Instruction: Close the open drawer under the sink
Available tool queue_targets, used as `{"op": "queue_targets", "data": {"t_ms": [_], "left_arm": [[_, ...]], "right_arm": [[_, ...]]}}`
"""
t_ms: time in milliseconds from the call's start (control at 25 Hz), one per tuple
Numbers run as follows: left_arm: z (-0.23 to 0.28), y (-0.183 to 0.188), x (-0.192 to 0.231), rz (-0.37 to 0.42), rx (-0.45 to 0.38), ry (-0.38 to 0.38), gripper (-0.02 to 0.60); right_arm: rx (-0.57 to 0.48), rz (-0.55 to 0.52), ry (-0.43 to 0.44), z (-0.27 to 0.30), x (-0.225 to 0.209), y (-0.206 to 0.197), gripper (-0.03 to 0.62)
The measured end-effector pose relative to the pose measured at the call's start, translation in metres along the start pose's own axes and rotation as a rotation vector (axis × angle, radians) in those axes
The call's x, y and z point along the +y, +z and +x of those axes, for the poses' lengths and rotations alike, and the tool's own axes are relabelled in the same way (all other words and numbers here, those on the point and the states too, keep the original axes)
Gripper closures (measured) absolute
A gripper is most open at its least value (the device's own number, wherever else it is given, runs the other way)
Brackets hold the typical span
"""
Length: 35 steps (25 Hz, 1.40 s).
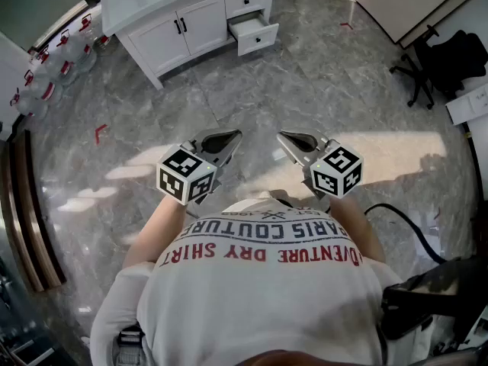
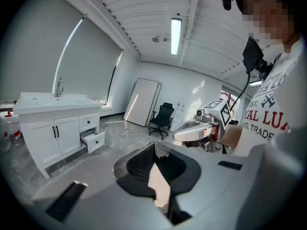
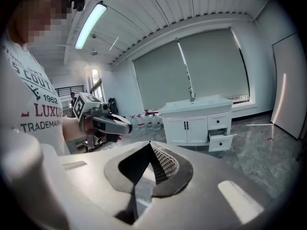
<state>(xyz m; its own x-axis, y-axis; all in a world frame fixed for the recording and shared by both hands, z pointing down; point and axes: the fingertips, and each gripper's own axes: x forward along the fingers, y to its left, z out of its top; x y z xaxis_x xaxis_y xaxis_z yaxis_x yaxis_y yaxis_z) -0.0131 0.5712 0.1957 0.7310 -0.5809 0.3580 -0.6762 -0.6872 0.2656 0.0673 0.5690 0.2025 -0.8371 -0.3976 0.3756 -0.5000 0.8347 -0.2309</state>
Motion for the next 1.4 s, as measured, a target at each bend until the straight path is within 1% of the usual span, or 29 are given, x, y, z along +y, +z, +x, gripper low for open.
{"op": "queue_targets", "data": {"t_ms": [920,1160,1400], "left_arm": [[0.015,0.005,-0.006,0.009,-0.001,-0.025,0.578],[0.016,0.003,-0.004,0.006,0.005,-0.027,0.578],[0.017,-0.001,0.005,-0.005,0.015,-0.022,0.580]], "right_arm": [[-0.038,0.007,-0.023,-0.012,-0.003,-0.003,0.593],[-0.089,0.024,-0.024,-0.013,-0.005,0.004,0.592],[-0.077,0.040,-0.013,-0.002,-0.010,0.003,0.592]]}}
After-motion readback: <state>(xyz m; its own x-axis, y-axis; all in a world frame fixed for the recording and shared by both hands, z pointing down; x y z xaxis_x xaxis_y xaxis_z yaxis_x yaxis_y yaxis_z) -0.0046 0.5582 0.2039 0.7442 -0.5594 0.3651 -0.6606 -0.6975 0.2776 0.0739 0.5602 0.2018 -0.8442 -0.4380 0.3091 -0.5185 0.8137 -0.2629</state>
